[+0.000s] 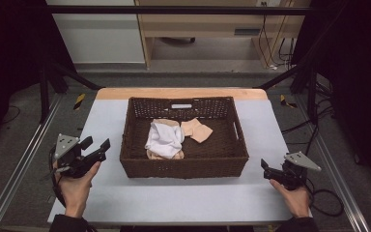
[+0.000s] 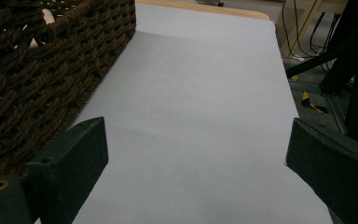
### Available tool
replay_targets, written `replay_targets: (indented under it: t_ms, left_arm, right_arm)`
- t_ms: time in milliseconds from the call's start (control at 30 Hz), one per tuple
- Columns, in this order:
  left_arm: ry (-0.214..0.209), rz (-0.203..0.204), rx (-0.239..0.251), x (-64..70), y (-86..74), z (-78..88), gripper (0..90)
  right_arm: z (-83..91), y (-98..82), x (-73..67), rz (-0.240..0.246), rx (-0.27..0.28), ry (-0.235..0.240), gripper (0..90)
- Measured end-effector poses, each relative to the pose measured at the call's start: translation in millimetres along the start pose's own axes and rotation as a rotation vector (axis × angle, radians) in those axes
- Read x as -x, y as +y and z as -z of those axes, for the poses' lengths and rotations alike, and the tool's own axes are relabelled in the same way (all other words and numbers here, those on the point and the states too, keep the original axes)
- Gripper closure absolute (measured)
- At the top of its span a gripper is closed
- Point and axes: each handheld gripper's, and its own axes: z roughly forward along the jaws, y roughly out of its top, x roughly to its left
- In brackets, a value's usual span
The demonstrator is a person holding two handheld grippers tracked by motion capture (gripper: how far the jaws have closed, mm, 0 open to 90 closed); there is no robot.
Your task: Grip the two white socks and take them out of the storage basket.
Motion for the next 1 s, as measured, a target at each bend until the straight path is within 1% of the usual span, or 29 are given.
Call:
replay_targets:
  t_ms: [133, 200, 233, 267, 367, 400, 467, 533, 567, 700, 800, 867, 900, 1000]
  left_arm:
    - [-0.006, 0.004, 0.007, 5.2, 9.4, -4.1, 37.1]
    - [-0.007, -0.005, 0.013, 10.8, 15.9, -7.9, 37.1]
    - [-0.007, -0.005, 0.013, 10.8, 15.9, -7.9, 37.1]
    - [-0.012, -0.004, 0.019, 15.0, 21.3, -11.5, 37.1]
    - [-0.026, 0.003, 0.024, 20.2, 27.2, -15.7, 36.8]
    - [-0.026, 0.003, 0.024, 20.2, 27.2, -15.7, 36.7]
    - [-0.031, -0.002, 0.026, 26.4, 31.3, -20.8, 36.7]
    - [-0.031, -0.002, 0.025, 27.9, 32.3, -22.2, 36.6]
    - [-0.033, -0.001, 0.026, 31.7, 35.1, -27.0, 36.5]
    - [-0.041, 0.006, 0.026, 36.8, 39.8, -35.0, 36.4]
    - [-0.045, 0.002, 0.026, 42.4, 43.4, -40.9, 36.2]
    - [-0.047, -0.001, 0.025, 43.6, 44.1, -42.1, 36.1]
    - [-0.049, -0.005, 0.028, 46.9, 45.9, -45.9, 36.1]
    - [-0.046, -0.010, 0.021, 50.5, 48.0, -53.0, 36.0]
  right_arm:
    - [0.1, 0.2, 0.6, 0.000, 0.007, 0.000, 6.2]
    - [-0.3, 0.4, 0.8, -0.001, 0.005, 0.002, 6.2]
    - [-0.4, 0.4, 0.8, -0.002, 0.004, 0.003, 6.3]
    - [-0.4, 0.5, 0.7, -0.001, 0.004, 0.002, 6.3]
    - [0.0, 0.5, 0.8, -0.003, 0.006, 0.002, 6.3]
    - [0.0, 0.5, 0.8, -0.005, 0.006, 0.003, 6.3]
    - [-0.5, 0.6, 1.0, 0.000, 0.007, 0.000, 6.3]
    - [-0.9, 0.6, 0.7, -0.002, 0.003, 0.000, 6.3]
    - [-1.2, 0.6, 0.6, -0.001, 0.003, 0.001, 6.3]
    - [-1.3, 0.5, 0.5, 0.001, 0.002, 0.001, 6.4]
    - [-1.2, 0.5, 0.6, 0.000, 0.002, 0.000, 6.4]
    - [-1.4, 0.5, 0.6, 0.001, 0.002, 0.000, 6.4]
    - [-1.6, 0.5, 0.4, 0.003, 0.002, 0.001, 6.4]
    - [-1.7, 0.5, 0.5, 0.003, 0.003, 0.001, 6.4]
